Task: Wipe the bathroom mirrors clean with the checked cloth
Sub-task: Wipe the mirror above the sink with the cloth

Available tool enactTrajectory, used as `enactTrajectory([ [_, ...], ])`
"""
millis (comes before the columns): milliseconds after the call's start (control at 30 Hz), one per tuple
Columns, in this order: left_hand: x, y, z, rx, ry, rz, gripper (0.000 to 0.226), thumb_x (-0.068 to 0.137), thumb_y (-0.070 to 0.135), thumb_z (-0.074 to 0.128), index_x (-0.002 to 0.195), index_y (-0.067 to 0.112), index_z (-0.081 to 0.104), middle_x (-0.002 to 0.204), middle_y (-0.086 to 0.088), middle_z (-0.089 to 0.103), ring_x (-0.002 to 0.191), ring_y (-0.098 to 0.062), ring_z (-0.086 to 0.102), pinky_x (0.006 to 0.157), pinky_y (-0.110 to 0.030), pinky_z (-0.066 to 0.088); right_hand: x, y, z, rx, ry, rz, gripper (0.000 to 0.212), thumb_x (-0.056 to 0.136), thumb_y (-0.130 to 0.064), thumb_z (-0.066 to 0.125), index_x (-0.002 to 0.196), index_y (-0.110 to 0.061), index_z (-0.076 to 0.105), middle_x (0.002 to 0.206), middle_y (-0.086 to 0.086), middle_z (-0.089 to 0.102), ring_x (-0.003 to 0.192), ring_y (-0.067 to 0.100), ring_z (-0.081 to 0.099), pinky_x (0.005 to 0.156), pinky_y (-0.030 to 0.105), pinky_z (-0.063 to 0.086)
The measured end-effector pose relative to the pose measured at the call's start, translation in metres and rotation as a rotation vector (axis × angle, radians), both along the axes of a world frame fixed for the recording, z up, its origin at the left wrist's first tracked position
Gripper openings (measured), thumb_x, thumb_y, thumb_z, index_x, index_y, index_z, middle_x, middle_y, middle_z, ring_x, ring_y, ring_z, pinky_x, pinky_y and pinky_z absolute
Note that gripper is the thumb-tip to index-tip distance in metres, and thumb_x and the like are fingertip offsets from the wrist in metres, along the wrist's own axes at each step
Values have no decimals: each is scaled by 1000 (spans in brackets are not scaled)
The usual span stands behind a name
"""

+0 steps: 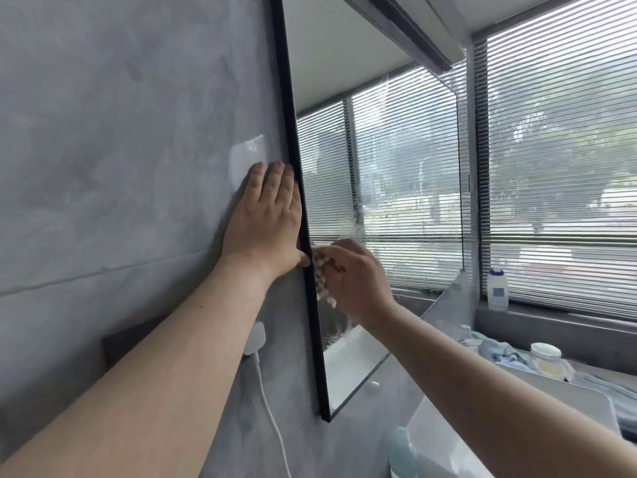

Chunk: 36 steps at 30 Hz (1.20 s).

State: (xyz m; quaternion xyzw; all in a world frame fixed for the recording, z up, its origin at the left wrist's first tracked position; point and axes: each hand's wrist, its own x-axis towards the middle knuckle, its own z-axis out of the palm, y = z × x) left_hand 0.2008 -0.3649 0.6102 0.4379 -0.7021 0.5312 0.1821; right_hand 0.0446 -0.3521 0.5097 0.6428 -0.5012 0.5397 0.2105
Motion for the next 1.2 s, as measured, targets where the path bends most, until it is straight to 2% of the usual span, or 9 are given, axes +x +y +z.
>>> enactTrajectory([
  [233,0,2,-7,1,22,-50,119,75,82,53,155,0,18,164,-19,13,153,-35,6,123,-54,0,-2,-1,-62,-92,217,-98,31,87,-28,56,112,-19,73,101,-5,63,84,25,63,57,33,56],
  [367,1,5,-7,-7,14,-61,119,73,82,56,154,1,23,163,-19,19,152,-35,11,123,-54,2,-9,3,-121,-62,244,-22,21,90,-27,60,104,-21,75,100,-7,61,82,19,61,61,26,55],
  [500,2,7,-7,-16,12,-65,118,71,82,57,152,1,28,162,-18,24,152,-34,14,123,-54,5,-9,2,-136,-12,140,40,18,90,-21,65,104,-19,75,100,-7,63,80,18,63,66,27,56],
  [667,2,7,-8,-24,5,-65,117,71,82,58,151,1,30,161,-17,27,151,-34,17,123,-54,6,-9,3,-89,24,12,76,22,81,-9,72,102,-14,78,104,1,70,86,23,68,77,32,57],
  [767,2,7,-9,-47,-3,-64,116,69,81,59,149,0,36,158,-17,33,150,-34,22,123,-54,9,-10,1,-46,101,-119,26,24,86,-14,69,108,-21,76,107,-8,67,90,18,66,80,29,52],
  [867,3,7,-10,-51,-7,-74,114,69,80,61,147,0,39,156,-17,36,148,-34,25,123,-54,10,-11,1,-36,147,-101,24,17,86,-15,70,101,-18,77,101,-14,61,85,13,60,77,25,47],
  [1000,2,8,-11,-59,-4,-80,114,68,80,62,146,0,40,156,-17,37,148,-34,25,123,-54,10,-15,4,-76,226,-72,29,15,82,-11,72,96,-15,76,107,-6,65,87,16,60,77,26,46],
  [1100,2,8,-11,-61,-4,-77,114,67,80,62,145,0,41,156,-17,37,148,-34,26,123,-54,11,-13,6,-124,220,-21,75,8,75,-8,70,81,-12,74,96,0,66,79,23,64,71,30,52],
  [1200,2,8,-11,-60,0,-85,115,67,80,63,145,0,41,156,-17,37,148,-34,26,123,-54,11,-8,14,-170,273,17,121,8,76,-10,69,78,-17,72,90,-2,64,74,18,61,69,25,50],
])
